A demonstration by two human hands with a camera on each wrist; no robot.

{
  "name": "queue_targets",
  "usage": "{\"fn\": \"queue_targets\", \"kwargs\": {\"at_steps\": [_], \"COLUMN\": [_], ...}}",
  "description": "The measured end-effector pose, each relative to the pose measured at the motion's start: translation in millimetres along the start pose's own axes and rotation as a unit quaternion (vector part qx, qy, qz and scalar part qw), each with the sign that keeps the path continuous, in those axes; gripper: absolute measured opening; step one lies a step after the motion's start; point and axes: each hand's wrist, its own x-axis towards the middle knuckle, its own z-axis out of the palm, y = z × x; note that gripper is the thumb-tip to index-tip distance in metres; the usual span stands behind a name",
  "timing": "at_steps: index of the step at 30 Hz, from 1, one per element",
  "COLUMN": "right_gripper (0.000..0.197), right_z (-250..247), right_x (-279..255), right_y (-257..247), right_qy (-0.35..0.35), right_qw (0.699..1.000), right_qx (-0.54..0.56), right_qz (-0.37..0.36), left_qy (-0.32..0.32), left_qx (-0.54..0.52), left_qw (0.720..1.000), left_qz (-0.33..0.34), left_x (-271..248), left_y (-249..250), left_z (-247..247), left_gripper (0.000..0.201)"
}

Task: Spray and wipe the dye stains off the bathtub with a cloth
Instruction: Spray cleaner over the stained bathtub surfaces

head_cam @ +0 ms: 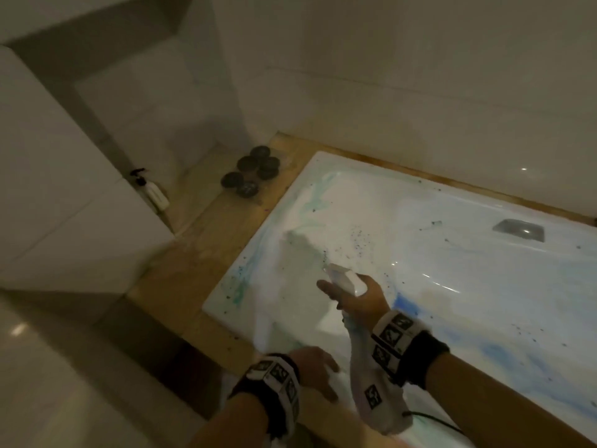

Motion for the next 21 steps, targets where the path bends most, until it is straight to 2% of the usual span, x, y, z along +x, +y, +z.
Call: {"fn": "queue_targets", "kwargs": {"at_steps": [1,3,5,7,8,9,11,12,15,17,19,20,21], "right_gripper": [0.024,0.035,0.051,0.064,0.069,0.063,0.032,0.021,0.043,0.056,0.092,0.089,0.069], "right_z": [9.1,28.0,49.3,71.9,83.2,94.2,114.7,124.2,152.6,167.6,176.3,179.2,182.2], "right_x": [3.6,14.2,27.9,37.6,44.3,50.8,63.7,70.6,87.7,94.8,98.8,103.1,109.2], "right_y": [3.8,8.7,14.8,17.1,17.1,13.5,11.5,13.0,26.0,31.5,35.8,41.6,50.6], "right_qy": [-0.037,-0.119,-0.15,-0.184,-0.215,-0.251,-0.296,-0.293,-0.254,-0.298,-0.342,-0.339,-0.32], "right_qw": [0.997,0.964,0.922,0.894,0.885,0.879,0.884,0.888,0.883,0.856,0.831,0.826,0.83], "right_qx": [-0.064,-0.236,-0.357,-0.409,-0.414,-0.406,-0.362,-0.355,-0.394,-0.423,-0.437,-0.449,-0.456], "right_qz": [-0.009,-0.013,-0.005,-0.003,-0.003,-0.008,-0.018,-0.016,0.008,-0.007,-0.046,-0.036,-0.023], "left_qy": [0.05,0.147,0.202,0.232,0.229,0.221,0.213,0.204,0.178,0.178,0.173,0.166,0.158], "left_qx": [0.01,-0.026,-0.064,-0.057,-0.04,-0.026,-0.002,0.008,0.024,0.025,0.027,0.023,0.015], "left_qw": [0.998,0.986,0.97,0.956,0.955,0.954,0.953,0.954,0.956,0.954,0.952,0.953,0.953], "left_qz": [-0.037,-0.079,-0.121,-0.168,-0.186,-0.203,-0.216,-0.218,-0.231,-0.24,-0.249,-0.254,-0.256], "left_x": [-4.3,-5.7,-2.4,3.0,6.0,9.2,16.5,22.2,39.3,53.3,66.3,71.0,75.3], "left_y": [-13.9,-52.6,-97.8,-137.3,-150.6,-161.6,-181.2,-189.2,-206.0,-216.2,-225.6,-229.2,-232.2], "left_z": [-16.4,-53.9,-87.0,-109.0,-119.3,-127.6,-136.1,-137.8,-137.1,-136.7,-138.8,-139.8,-141.1], "left_gripper": [0.051,0.04,0.034,0.036,0.038,0.041,0.044,0.045,0.048,0.051,0.056,0.057,0.057]}}
